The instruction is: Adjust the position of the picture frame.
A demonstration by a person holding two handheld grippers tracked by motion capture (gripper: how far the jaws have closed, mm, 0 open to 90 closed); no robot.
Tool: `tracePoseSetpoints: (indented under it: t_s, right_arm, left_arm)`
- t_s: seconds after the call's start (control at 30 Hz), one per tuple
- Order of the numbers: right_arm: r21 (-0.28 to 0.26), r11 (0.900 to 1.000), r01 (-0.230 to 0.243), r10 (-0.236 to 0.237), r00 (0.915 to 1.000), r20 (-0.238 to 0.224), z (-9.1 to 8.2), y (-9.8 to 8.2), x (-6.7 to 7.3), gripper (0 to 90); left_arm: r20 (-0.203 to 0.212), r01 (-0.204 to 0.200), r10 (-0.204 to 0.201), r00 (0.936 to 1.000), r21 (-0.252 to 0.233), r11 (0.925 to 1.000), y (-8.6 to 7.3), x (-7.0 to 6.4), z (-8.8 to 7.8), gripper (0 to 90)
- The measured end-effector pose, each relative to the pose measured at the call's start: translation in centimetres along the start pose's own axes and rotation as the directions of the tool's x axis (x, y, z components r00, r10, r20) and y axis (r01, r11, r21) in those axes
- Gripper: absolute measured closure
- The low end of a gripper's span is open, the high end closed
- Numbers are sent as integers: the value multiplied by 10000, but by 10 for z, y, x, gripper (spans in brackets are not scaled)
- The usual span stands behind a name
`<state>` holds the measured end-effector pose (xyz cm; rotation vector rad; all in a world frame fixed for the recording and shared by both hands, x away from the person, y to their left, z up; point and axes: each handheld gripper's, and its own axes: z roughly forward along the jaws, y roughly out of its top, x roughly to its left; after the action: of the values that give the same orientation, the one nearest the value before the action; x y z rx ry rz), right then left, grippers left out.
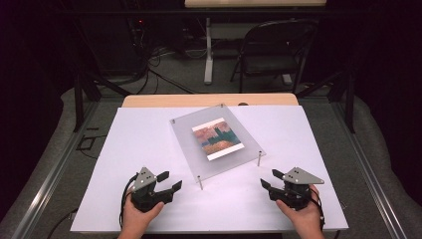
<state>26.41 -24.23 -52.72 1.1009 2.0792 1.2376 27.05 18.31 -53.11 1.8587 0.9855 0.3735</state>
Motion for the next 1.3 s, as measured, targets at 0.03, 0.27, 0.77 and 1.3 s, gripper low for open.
tracePoseSetpoints:
  t_s: [0.03, 0.27, 0.77, 1.3]
  right_arm:
    - [0, 10000, 0, 0, 10000, 0, 0, 0, 0, 452]
    - [44, 9996, -278, 279, 9993, -259, 1, 1, -3, 464]
    - [93, 9980, -622, 624, 9979, -156, 2, -2, -6, 522]
    - [215, 9966, -798, 802, 9966, -194, 3, -3, -8, 536]
  left_arm:
    - [0, 0, 0, 10000, 0, 10000, 0, 0, 0, 397]
    - [147, 138, -142, 9998, 287, 9995, -1, -10, 5, 492]
    - [666, 232, -300, 9973, 1003, 9947, -9, -26, 30, 512]
    - [767, -95, 7, 9971, 1153, 9933, -2, -38, 56, 686]
